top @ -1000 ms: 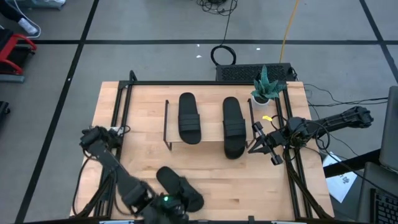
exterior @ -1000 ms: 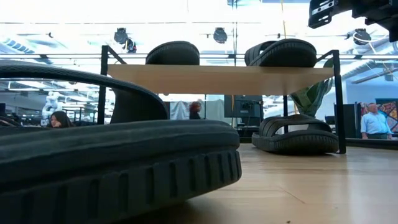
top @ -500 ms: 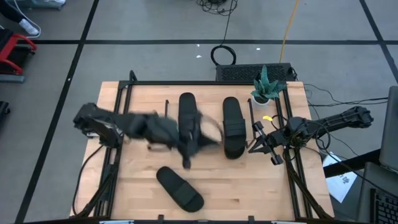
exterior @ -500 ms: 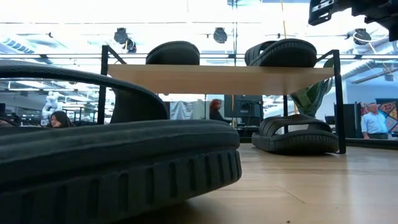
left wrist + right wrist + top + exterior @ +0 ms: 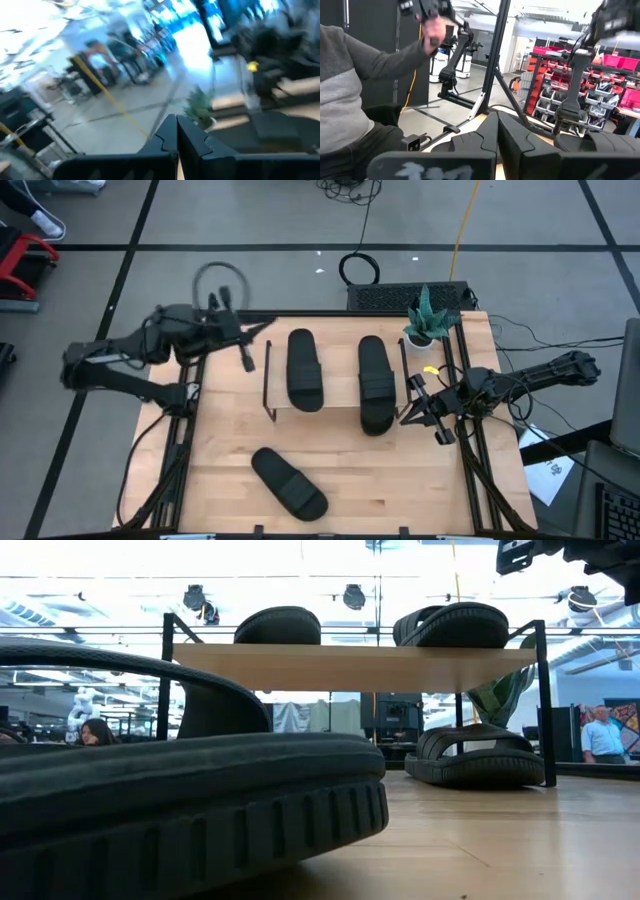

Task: Pick and place slides into the shelf
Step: Put the black slide under the shelf

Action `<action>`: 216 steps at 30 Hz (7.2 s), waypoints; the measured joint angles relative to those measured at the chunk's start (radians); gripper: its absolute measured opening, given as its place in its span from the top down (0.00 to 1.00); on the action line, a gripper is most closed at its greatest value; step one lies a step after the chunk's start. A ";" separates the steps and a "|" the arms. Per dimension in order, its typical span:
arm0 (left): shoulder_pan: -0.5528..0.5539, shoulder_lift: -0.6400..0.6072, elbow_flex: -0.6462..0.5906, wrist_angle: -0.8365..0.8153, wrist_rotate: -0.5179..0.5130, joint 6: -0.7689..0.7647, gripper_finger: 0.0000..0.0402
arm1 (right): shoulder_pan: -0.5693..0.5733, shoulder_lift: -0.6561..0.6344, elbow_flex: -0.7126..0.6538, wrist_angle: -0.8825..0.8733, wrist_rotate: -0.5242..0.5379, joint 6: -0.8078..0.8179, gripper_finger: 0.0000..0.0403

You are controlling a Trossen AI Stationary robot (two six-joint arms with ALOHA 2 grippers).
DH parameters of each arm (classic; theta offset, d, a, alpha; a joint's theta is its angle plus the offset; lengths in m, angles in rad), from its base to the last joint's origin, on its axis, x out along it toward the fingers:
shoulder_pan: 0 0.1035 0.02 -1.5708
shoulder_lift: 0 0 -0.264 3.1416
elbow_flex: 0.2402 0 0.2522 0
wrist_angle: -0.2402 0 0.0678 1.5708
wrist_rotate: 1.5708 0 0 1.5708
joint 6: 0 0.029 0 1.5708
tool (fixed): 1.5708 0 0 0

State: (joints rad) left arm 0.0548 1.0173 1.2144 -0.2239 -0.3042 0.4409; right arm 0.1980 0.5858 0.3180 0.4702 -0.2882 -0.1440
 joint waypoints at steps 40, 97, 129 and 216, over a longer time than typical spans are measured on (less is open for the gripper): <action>-0.173 -0.625 -1.196 0.790 0.169 -0.118 1.00 | -0.001 0.008 0.000 -0.097 0.026 -0.179 1.00; -0.173 -0.625 -1.195 0.751 0.067 -0.247 0.95 | 0.578 1.005 0.471 0.035 1.021 -0.136 0.83; -0.173 -0.625 -1.195 0.749 0.067 -0.332 0.95 | 0.485 1.555 1.029 -0.099 0.911 -0.231 0.41; -0.173 -0.625 -1.195 0.751 0.067 -0.394 0.95 | 0.455 1.479 1.095 -1.035 1.488 0.736 1.00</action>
State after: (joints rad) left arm -0.1181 0.3923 0.0193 0.5274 -0.2371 0.0471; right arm 0.6533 2.0647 1.4134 -0.5652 1.1999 0.5923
